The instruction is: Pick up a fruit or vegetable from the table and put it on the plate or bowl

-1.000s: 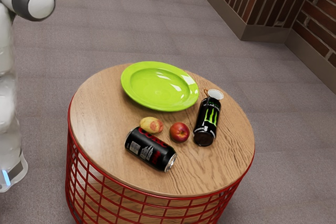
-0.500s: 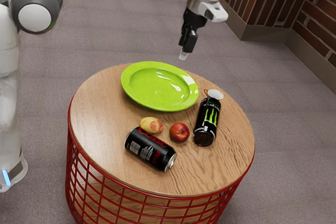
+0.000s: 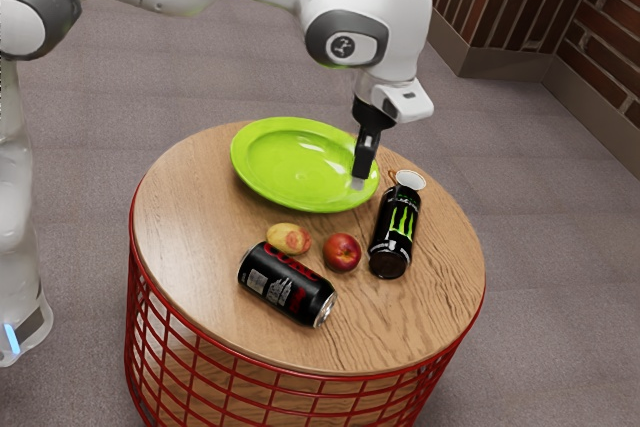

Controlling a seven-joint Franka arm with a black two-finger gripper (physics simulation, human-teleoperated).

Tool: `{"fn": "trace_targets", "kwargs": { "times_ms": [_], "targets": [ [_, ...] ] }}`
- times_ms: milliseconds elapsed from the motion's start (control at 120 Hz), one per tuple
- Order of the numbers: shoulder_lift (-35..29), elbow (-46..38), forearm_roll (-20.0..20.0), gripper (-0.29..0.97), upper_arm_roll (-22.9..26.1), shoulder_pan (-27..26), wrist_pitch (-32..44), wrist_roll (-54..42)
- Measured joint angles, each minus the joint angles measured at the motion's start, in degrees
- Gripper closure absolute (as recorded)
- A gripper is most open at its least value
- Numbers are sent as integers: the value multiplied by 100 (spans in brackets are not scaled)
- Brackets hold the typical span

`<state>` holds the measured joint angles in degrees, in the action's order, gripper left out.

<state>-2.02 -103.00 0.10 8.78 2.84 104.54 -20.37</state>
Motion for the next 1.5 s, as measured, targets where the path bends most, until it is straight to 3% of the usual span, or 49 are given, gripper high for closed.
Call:
{"fn": "trace_targets", "kwargs": {
  "times_ms": [267, 375, 600, 825, 1500],
  "targets": [
    [438, 300, -28, 2, -40, -583, 91, 116],
    [468, 60, -43, 2, -194, -756, 47, 153],
    [597, -78, -62, 2, -283, -412, 135, 218],
    [659, -21, -39, 2, -285, -711, 137, 264],
    [1227, -45, -81, 2, -287, -619, 396, 334]
  ]
}}
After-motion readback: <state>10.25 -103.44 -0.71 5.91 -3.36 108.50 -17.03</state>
